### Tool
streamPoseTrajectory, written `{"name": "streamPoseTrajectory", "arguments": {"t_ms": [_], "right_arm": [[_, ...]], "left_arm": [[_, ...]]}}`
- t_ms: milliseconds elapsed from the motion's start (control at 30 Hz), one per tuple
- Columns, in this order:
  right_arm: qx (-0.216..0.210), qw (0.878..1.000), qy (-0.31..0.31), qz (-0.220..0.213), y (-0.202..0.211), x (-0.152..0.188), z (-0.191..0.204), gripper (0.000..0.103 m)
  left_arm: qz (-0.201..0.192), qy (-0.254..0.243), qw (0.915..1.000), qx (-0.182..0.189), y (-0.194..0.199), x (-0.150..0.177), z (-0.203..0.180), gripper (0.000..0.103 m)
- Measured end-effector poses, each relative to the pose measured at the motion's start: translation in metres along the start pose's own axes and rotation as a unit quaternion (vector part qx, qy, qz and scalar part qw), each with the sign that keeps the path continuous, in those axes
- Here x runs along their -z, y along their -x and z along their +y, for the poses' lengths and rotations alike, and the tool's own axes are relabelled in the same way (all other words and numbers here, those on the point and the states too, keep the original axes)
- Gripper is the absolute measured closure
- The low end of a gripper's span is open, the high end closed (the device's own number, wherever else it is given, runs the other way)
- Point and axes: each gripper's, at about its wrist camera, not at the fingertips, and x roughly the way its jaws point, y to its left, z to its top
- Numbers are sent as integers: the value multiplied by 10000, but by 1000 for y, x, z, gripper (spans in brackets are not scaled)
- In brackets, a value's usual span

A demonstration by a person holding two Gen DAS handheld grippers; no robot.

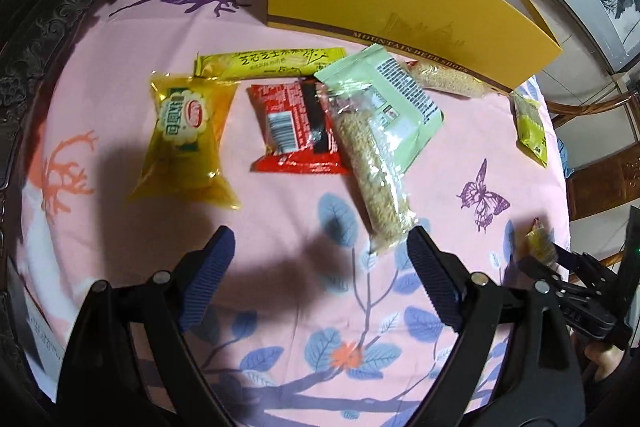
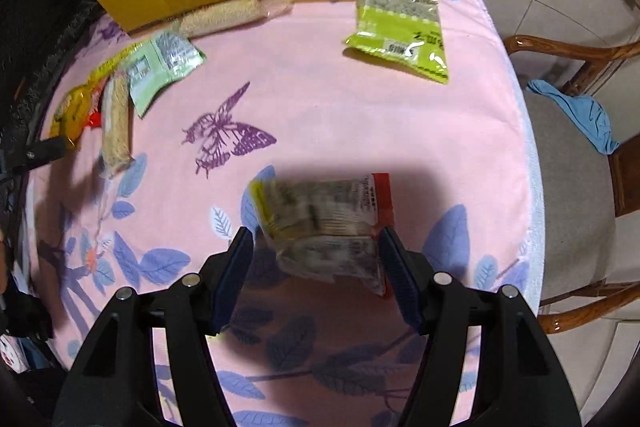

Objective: Organize snacks
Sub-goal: 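Grasp the yellow-white snack bag with right gripper while left grasps the sesame stick bag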

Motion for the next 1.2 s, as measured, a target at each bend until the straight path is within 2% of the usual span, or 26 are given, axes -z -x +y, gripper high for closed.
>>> {"name": "streamPoseTrajectory", "arguments": {"t_ms": [67,133,167,200,367,567,633,700,967,1067,1100,1200], "right_arm": [[208,9997,32,-92,-4,0,3,37],[356,9991,70,-207,-3,0,5,53],[396,9988,91,-260,-2,0,5,65],[311,9991,52,-278,-1,-1,3,71],[145,9989,-79,-442,13,2,2,73],[-65,9990,-15,-452,24,7,16,73],[-114,9989,0,-445,25,7,19,73],[-162,9988,-7,-459,26,6,20,73],[-205,9985,-45,-499,32,4,26,73],[-224,9985,-40,-493,32,5,29,73],[-231,9985,-30,-493,32,6,30,73],[-246,9984,-19,-499,33,6,31,73]], "left_arm": [[4,-3,10000,7,1,-1,-3,14],[15,-35,10000,25,1,0,-6,14],[19,-49,10000,30,1,0,-8,14],[29,-60,10000,46,0,1,-10,14],[100,-32,9999,74,-9,0,-16,14],[95,390,9992,36,-31,-11,-20,14],[164,554,9983,37,-41,-14,-21,17],[227,688,9974,0,-51,-17,-22,28],[-46,688,9971,-309,-59,-25,-35,29],[-238,528,9970,-522,-60,-28,-41,60],[-268,471,9971,-532,-60,-29,-42,74],[-327,384,9973,-528,-61,-30,-42,74]]}}
